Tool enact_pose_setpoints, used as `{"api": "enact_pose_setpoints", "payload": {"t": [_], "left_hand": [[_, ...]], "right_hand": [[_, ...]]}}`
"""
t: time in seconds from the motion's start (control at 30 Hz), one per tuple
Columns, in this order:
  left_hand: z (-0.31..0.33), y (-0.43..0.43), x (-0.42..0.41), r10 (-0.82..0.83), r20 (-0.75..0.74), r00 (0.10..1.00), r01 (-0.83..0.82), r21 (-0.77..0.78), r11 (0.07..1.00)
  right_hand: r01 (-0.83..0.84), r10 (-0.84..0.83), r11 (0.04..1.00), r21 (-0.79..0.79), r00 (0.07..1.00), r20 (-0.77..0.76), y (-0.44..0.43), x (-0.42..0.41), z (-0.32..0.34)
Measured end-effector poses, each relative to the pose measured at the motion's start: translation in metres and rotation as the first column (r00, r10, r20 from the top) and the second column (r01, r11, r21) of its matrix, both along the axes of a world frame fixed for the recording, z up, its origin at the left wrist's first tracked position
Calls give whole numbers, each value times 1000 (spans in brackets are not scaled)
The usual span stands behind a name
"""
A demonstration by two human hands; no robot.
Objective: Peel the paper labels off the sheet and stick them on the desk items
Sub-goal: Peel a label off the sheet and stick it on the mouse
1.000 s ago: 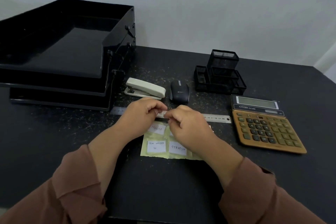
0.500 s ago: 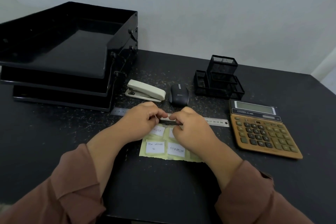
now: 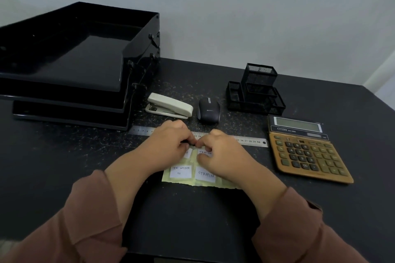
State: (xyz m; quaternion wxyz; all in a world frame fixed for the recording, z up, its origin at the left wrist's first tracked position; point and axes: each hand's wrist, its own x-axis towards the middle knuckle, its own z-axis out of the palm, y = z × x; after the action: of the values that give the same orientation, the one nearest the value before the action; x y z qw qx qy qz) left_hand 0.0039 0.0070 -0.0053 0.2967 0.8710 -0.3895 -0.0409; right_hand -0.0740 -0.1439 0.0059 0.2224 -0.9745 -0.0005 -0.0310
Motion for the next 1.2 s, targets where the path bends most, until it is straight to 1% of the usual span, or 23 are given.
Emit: {"api": "enact_pose_setpoints", "payload": {"t": [0.23, 0.33, 0.5, 0.67, 0.97, 1.2], "left_hand": [[-2, -1, -3, -3, 113, 994, -1, 38, 999], [-3, -1, -2, -10, 135, 991, 5, 35, 999], [-2, 0, -1, -26, 80, 996, 25, 19, 1000], [-3, 3, 1, -34, 87, 996, 30, 48, 998], [-1, 4, 3, -44, 30, 999, 42, 58, 997], [3, 5, 1, -29, -16, 999, 29, 33, 999]], "right_hand": [[4, -4, 1000, 6, 1000, 11, 0, 0, 0], [4, -4, 1000, 3, 1000, 17, 1, 0, 0], [7, -7, 1000, 9, 1000, 11, 0, 0, 1], [18, -18, 1000, 25, 1000, 9, 0, 0, 1], [12, -13, 999, 48, 1000, 6, 0, -1, 4], [6, -5, 998, 54, 1000, -24, -1, -2, 6]]}}
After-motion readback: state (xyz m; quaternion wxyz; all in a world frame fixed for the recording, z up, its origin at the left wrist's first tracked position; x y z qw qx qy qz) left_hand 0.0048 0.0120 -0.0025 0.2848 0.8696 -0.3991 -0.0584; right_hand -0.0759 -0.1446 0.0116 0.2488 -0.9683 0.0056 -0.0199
